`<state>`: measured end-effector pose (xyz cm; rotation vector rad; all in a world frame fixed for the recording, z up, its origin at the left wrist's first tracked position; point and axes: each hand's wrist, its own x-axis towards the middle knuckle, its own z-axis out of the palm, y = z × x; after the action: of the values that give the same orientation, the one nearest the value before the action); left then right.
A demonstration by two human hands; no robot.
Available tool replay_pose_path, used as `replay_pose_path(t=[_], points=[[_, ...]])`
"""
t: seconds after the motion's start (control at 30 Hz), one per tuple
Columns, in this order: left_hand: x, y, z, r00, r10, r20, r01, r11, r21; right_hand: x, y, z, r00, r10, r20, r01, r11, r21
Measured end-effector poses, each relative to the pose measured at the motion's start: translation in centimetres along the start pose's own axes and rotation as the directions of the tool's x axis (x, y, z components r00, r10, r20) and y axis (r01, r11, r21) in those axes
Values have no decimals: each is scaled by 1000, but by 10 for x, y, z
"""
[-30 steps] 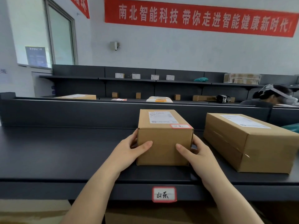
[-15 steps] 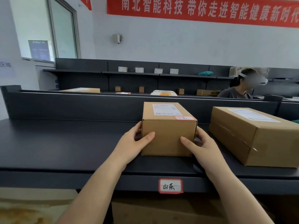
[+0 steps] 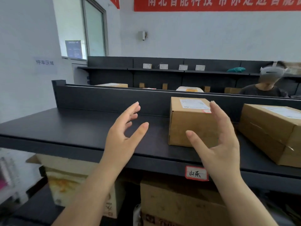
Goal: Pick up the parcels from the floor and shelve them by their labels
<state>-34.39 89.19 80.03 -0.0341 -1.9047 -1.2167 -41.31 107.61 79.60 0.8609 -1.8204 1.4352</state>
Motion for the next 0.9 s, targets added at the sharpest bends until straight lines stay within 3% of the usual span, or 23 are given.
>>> replay_pose_path(t=[0.27, 0.5, 0.7, 0.9], points=[[-27, 6, -66, 988, 8, -155, 13, 991, 132, -14, -46, 45, 972, -133, 194, 57, 935, 351], [-69, 15, -123, 958, -90, -273, 143, 973, 180, -39, -73, 90, 903, -138, 408, -81, 876, 476], [-117, 27, -165, 899, -174, -402, 283, 932, 228, -66, -97, 121, 792, -71, 606, -330, 786, 523], [-168, 46, -193, 824, -222, -521, 404, 876, 265, -102, -117, 147, 661, -114, 742, -487, 687, 539]])
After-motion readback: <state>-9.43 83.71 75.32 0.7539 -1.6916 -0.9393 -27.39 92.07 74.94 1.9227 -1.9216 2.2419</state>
